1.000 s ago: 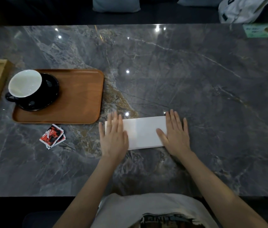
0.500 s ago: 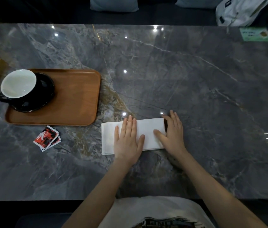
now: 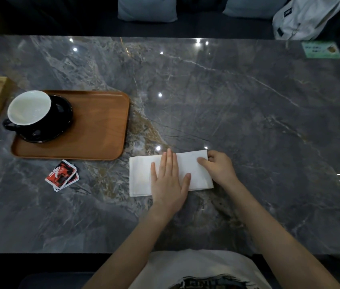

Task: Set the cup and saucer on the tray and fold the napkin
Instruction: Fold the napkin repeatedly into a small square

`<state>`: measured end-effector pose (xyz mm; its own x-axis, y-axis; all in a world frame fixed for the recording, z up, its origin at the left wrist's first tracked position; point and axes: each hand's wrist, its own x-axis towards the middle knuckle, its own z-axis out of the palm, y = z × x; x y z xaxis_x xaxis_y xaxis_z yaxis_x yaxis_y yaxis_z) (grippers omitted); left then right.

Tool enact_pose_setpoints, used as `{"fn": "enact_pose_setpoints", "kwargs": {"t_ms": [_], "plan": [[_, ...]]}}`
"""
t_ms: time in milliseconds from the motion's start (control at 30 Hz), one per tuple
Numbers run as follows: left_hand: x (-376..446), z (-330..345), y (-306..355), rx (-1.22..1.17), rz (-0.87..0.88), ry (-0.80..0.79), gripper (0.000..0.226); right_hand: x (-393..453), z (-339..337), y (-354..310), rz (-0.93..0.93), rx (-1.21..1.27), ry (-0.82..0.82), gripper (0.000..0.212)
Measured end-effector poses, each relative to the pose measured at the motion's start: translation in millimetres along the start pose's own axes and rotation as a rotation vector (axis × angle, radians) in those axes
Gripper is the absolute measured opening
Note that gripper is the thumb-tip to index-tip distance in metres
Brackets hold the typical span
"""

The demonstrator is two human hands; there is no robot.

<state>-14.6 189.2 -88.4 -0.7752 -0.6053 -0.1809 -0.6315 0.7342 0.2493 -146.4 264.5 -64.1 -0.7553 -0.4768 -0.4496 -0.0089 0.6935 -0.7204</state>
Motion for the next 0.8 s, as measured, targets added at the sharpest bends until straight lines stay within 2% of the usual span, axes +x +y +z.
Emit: {"fn": "enact_pose_setpoints", "kwargs": {"t_ms": [333,467,600,700,800], "plan": [[-4,8,7,-0.005,-0.024,-0.04,0.079,-3,-3,0,-0.041,-0.097,0.003,0.023],[-6,8,-2,-0.059,0.053,-0.049,0.086,-4,-4,-2,-0.039,-0.092,-0.006,0.023],[-11,2,-16,0.046,0.054,-0.048,0.084,-5,-5,-3,-0.032,-0.083,-0.02,0.024],[-10,-5,-23,0.086,0.124,-0.05,0.087,-5,-6,-2,-0.024,-0.042,-0.028,0.023],[-2,-11,-26,0.073,0.209,-0.031,0.077,-6,-8,-1,-0.017,-0.011,-0.032,0.022]]}}
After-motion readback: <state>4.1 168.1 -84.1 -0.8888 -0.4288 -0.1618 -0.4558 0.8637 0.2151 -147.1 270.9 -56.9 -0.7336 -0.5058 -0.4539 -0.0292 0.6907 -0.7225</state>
